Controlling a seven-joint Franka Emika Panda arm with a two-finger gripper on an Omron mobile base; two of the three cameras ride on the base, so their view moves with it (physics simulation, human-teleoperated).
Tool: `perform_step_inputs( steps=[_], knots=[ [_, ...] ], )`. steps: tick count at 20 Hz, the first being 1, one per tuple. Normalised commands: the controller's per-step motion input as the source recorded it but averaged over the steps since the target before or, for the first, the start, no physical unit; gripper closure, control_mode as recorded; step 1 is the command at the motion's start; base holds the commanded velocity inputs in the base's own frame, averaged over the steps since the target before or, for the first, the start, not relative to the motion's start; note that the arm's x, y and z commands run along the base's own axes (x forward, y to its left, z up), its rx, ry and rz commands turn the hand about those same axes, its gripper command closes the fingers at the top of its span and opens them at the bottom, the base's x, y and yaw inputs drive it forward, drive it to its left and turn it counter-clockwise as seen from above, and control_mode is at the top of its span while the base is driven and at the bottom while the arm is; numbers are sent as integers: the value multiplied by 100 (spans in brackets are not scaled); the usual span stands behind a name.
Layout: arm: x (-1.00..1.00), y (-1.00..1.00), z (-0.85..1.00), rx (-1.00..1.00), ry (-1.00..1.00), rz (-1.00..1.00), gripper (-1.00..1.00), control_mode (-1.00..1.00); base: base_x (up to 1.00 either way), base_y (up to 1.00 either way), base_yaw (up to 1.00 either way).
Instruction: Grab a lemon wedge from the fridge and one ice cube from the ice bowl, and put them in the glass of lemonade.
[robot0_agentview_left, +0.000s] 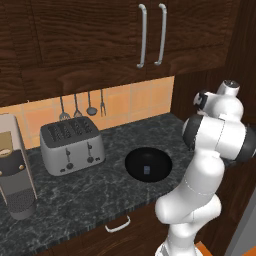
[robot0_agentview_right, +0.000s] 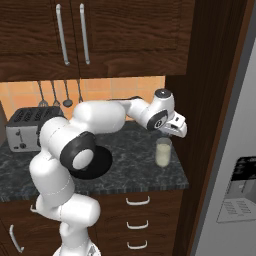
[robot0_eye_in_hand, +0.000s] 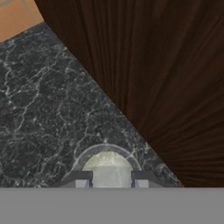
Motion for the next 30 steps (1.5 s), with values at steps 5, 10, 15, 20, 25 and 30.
perform_step_inputs(
  steps=[5,10,15,20,25,30],
  knots=[
    [-3,0,-26,0,0,0,100,-100,0,0,0],
    [0,14,0,0,0,0,100,-100,0,0,0],
    [0,-4,0,0,0,0,100,-100,0,0,0],
    [0,0,0,0,0,0,-100,-100,0,0,0],
    [0,0,0,0,0,0,-100,-100,0,0,0],
    [0,0,0,0,0,0,-100,-100,0,0,0]
  ],
)
